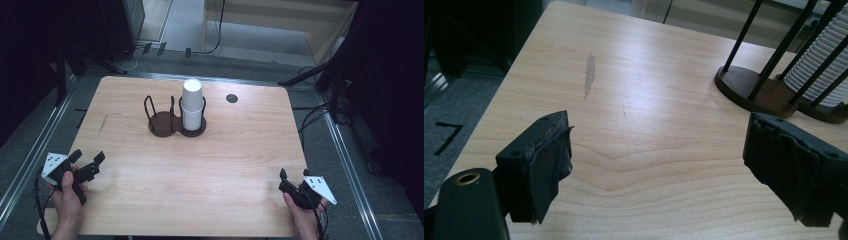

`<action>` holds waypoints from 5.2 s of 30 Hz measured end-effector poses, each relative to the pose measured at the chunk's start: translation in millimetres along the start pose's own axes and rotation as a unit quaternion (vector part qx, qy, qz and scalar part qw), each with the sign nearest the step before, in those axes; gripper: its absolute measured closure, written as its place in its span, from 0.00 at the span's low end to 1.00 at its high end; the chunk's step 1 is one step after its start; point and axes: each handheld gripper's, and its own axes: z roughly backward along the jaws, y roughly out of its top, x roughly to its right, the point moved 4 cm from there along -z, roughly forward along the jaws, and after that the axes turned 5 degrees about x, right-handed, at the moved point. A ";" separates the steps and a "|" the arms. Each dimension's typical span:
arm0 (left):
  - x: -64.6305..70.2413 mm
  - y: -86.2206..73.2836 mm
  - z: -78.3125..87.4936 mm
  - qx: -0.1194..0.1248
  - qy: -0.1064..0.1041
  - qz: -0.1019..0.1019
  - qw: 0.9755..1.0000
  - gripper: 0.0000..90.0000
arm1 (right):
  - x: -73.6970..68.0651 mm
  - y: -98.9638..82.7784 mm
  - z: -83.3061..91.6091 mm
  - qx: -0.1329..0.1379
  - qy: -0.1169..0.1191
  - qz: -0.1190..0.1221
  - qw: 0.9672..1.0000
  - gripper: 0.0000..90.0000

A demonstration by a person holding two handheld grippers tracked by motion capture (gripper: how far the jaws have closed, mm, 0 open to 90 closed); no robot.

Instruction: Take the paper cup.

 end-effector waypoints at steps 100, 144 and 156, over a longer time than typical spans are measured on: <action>0.6 -0.2 0.6 0.001 -0.012 -0.002 1.000 0.15 | -304.3 129.7 -174.5 0.062 0.155 0.023 0.986 0.29; 0.4 0.0 0.7 0.003 -0.011 -0.002 1.000 0.15 | -288.7 188.4 -124.4 0.164 0.181 0.016 0.970 0.33; 0.2 0.0 1.1 0.004 -0.012 -0.002 1.000 0.15 | -271.8 180.1 -112.8 0.155 0.180 0.012 0.971 0.33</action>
